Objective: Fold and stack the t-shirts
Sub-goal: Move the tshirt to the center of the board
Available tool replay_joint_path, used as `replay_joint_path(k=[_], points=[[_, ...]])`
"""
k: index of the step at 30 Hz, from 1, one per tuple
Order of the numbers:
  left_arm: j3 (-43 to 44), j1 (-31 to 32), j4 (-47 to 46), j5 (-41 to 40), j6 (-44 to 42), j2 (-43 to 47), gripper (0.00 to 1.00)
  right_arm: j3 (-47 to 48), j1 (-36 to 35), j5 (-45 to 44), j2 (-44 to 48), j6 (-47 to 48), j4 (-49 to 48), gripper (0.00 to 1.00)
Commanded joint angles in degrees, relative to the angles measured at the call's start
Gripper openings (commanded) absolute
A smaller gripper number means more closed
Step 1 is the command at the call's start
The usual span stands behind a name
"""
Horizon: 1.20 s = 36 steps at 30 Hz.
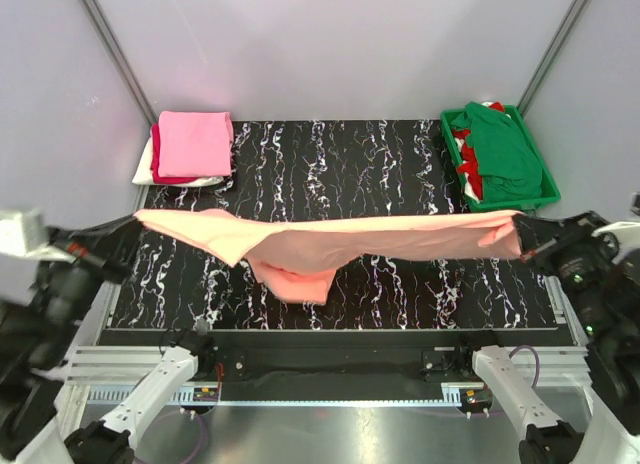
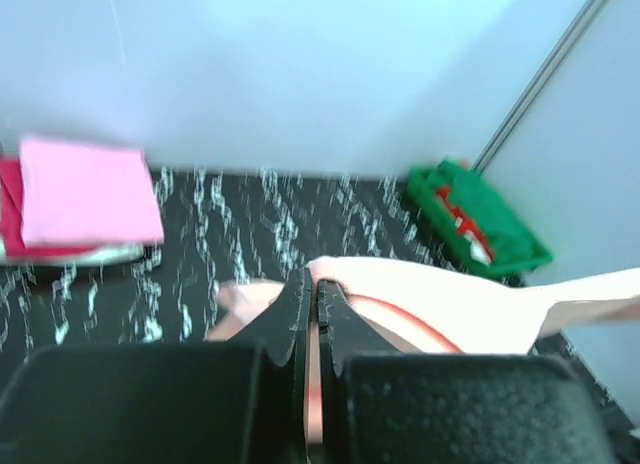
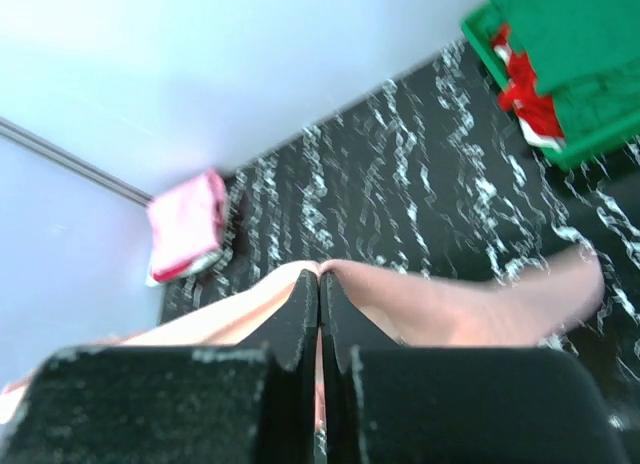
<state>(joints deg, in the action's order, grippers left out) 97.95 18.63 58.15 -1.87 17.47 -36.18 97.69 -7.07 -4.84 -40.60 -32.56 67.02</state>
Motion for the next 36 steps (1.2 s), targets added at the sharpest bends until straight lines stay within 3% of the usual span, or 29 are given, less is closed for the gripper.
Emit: replay_joint_path(k=[1,6,11,12,14,15,16,17,18,19,21,22,23,29,34,36], points=[[3.72,-0.26,-4.19,-3.65,-3.58,-0.28,0.0,6.86,0.13,-1.92,-3.68,-0.58,-0.67,0.0],[13.48,-0.09,-1.55,-6.12,-6.22,-9.85,0.0,15.42,0.13,-2.89,-18.07,0.12,0.66,0.0],[21.04,0.09,-1.72,-12.01,-9.64,-28.65,0.0,14.9,0.21,-6.05,-32.85,0.74,-4.18,0.0],[21.75,-0.17,-1.72,-13.41,-10.44,-36.34,0.0,14.38,0.48,-6.32,-39.05,0.22,-5.4,0.0],[23.59,-4.46,0.54,-14.84,-10.53,-46.03,0.0,14.54,2.84,-1.5,-46.72,-0.22,-9.36,0.0],[26.47,-6.31,1.69,-14.48,-9.4,-56.7,0.0,15.68,5.55,0.25,-55.73,-0.14,-10.15,0.16],[29.2,-9.98,3.44,-10.74,-7.82,-62.46,0.19,18.3,6.71,7.58,-61.04,0.56,-7.29,0.47],[35.06,-11.41,11.2,-7.05,-5.02,-68.52,0.28,28.42,8.29,8.96,-66.4,2.74,-2.65,0.76],[38.68,-12.03,13.28,-5.88,-3.08,-75.02,0.38,34.18,8.48,8.28,-74.8,3.37,2.1,0.99],[35.67,-11.87,11.04,-5.43,-0.45,-75.0,0.61,40.93,8.3,7.22,-76.89,4.51,7.8,1.0],[25.94,-10.82,3.77,-3.85,0.45,-67.24,0.75,39.44,8.04,6.43,-74.48,5.57,7.43,1.0],[14.31,-9.85,-0.28,-3.76,0.72,-63.96,0.88,32.46,8.04,5.9,-71.93,6.01,3.07,1.0],[10.37,-9.67,-5.97,-3.23,1.5,-61.05,0.99,28.3,8.04,5.55,-68.94,6.01,0.24,1.0],[-2.66,-8.97,-6.29,-2.18,2.04,-51.45,0.99,2.54,7.86,7.12,-50.05,6.36,-10.41,1.0],[-15.4,-7.65,-11.12,0.54,3.18,-43.37,0.99,-16.0,7.77,8.96,-43.34,6.63,-18.14,1.0],[-20.68,-7.04,-14.37,3.17,5.28,-42.48,0.99,-18.14,7.77,12.55,-44.38,6.8,-19.56,1.0]])
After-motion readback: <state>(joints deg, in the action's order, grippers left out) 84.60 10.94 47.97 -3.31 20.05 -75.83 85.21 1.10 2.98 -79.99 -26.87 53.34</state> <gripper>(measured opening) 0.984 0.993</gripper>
